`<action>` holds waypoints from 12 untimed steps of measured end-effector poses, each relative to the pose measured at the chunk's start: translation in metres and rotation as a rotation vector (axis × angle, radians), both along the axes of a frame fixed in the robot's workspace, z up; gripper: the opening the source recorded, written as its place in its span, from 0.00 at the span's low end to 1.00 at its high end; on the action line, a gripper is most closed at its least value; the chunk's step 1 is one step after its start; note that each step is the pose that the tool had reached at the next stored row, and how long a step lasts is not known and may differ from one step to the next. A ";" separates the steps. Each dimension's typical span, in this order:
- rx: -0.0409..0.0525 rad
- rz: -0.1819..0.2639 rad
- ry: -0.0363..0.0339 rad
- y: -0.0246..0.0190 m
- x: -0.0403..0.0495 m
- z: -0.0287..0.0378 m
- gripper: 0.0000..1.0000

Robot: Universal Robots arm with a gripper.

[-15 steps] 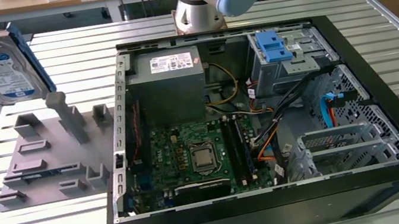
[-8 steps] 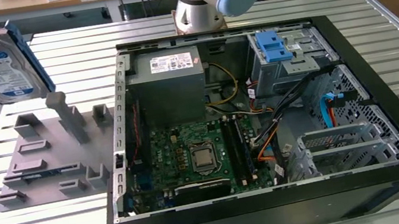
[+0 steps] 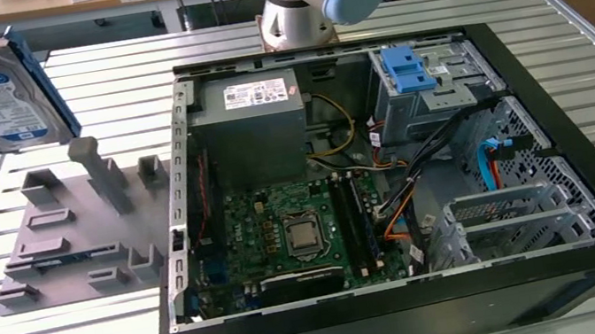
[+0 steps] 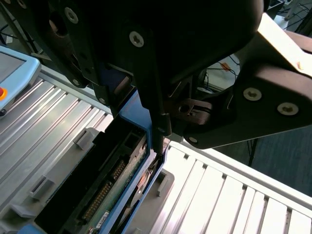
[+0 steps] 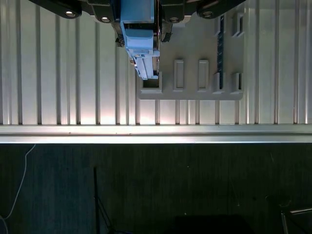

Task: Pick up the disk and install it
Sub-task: 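Pick up the disk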

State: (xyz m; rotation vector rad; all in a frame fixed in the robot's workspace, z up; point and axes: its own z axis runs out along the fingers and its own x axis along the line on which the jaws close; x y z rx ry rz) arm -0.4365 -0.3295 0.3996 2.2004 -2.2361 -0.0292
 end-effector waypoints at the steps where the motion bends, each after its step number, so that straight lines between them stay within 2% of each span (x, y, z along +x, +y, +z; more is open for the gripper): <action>1: 0.0000 0.000 0.0000 0.0000 0.0000 0.0006 0.36; 12: 0.0000 0.000 0.0000 0.0000 0.0000 0.0085 0.36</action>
